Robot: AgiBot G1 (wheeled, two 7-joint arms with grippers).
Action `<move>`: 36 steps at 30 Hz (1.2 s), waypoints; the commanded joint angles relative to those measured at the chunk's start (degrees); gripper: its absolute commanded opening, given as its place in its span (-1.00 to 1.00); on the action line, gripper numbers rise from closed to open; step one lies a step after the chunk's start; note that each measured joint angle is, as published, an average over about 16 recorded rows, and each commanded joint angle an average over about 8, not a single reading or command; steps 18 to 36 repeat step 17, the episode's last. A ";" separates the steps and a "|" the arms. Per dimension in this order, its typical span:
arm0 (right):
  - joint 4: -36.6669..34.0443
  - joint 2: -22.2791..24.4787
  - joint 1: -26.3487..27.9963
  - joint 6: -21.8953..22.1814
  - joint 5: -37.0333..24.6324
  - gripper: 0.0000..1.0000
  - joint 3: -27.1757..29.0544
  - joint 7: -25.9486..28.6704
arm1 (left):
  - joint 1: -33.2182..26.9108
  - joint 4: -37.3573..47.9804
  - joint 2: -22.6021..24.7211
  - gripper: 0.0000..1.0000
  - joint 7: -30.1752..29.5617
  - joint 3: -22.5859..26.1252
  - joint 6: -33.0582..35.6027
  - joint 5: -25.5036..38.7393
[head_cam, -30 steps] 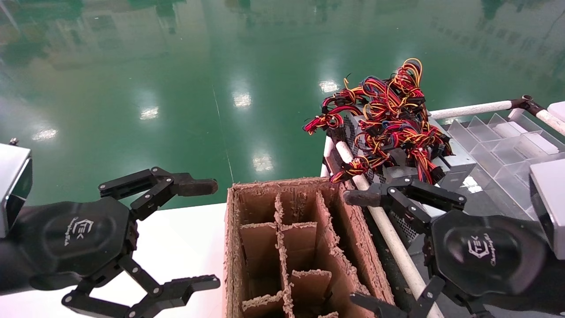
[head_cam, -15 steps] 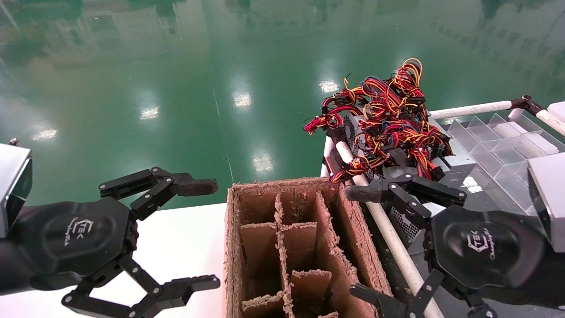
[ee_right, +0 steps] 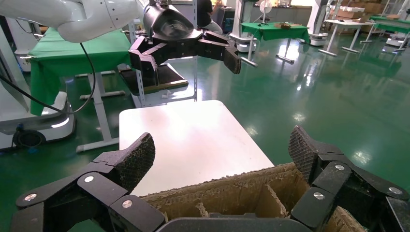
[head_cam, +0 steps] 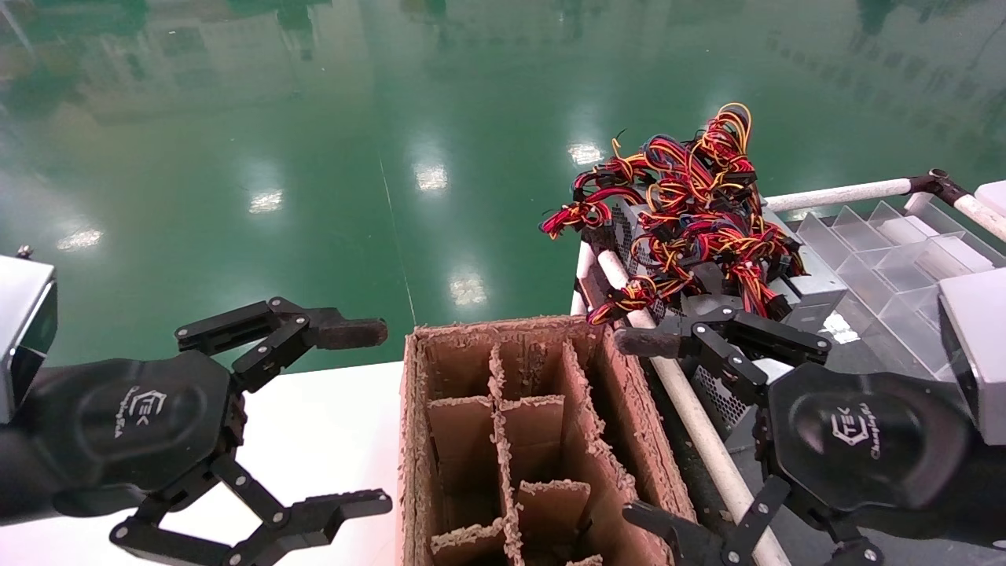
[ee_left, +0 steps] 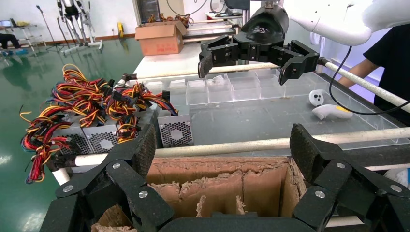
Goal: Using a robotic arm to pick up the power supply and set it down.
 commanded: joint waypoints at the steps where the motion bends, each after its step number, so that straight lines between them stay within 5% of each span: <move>1: -0.01 0.01 0.01 0.02 0.00 1.00 -0.02 0.01 | 0.00 0.00 0.00 1.00 0.00 0.00 0.00 0.00; 36: -0.02 0.05 0.05 0.09 0.00 1.00 -0.09 0.04 | 0.00 0.00 0.00 1.00 0.00 0.00 0.00 0.00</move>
